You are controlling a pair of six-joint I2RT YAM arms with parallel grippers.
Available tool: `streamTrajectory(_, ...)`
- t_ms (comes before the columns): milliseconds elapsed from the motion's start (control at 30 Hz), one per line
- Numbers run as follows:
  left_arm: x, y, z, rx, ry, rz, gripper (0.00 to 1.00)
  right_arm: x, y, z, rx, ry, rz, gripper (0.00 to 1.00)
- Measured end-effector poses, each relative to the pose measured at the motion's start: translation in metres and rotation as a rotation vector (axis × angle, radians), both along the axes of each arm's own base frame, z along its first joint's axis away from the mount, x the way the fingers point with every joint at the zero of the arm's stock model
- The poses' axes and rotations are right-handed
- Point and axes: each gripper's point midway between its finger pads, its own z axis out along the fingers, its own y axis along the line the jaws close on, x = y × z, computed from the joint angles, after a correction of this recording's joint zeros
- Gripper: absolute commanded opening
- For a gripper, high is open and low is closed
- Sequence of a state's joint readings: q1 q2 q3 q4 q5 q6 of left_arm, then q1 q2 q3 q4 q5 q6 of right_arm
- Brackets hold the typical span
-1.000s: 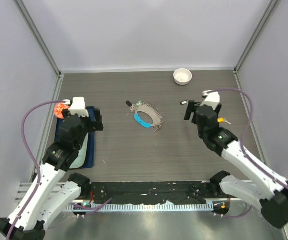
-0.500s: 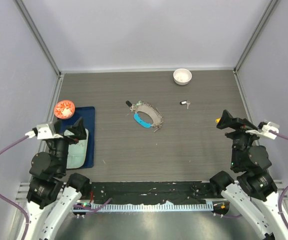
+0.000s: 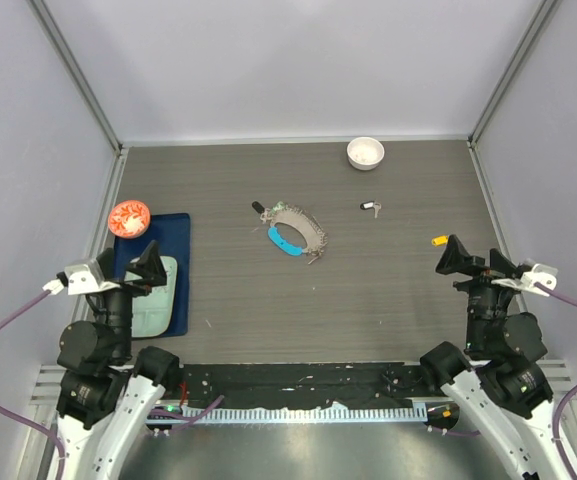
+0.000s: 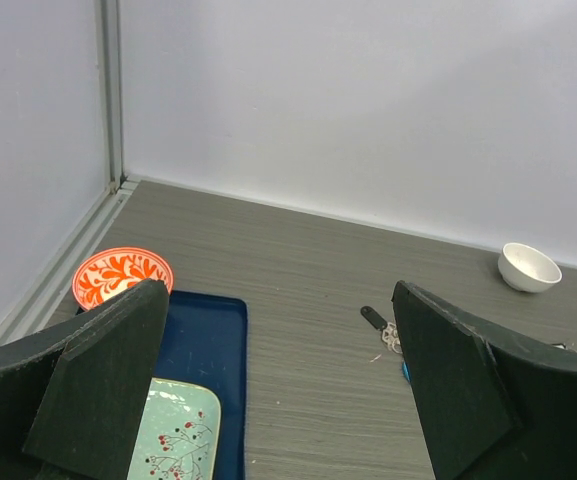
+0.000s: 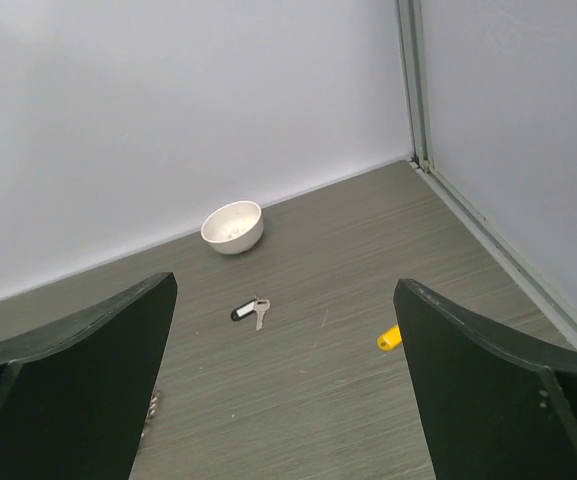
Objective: Put the keys on the keyring
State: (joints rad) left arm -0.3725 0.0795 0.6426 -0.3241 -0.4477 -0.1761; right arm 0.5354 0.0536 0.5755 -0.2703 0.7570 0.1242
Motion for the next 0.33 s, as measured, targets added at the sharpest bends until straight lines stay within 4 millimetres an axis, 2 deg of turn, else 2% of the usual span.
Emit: streamTrajectory(333,0.0043,0.0015,-0.0042,0.007,0.020,0.017,1.00,-0.0048,0.0047,0.0046,-0.004,-0.045,0.047,0.98)
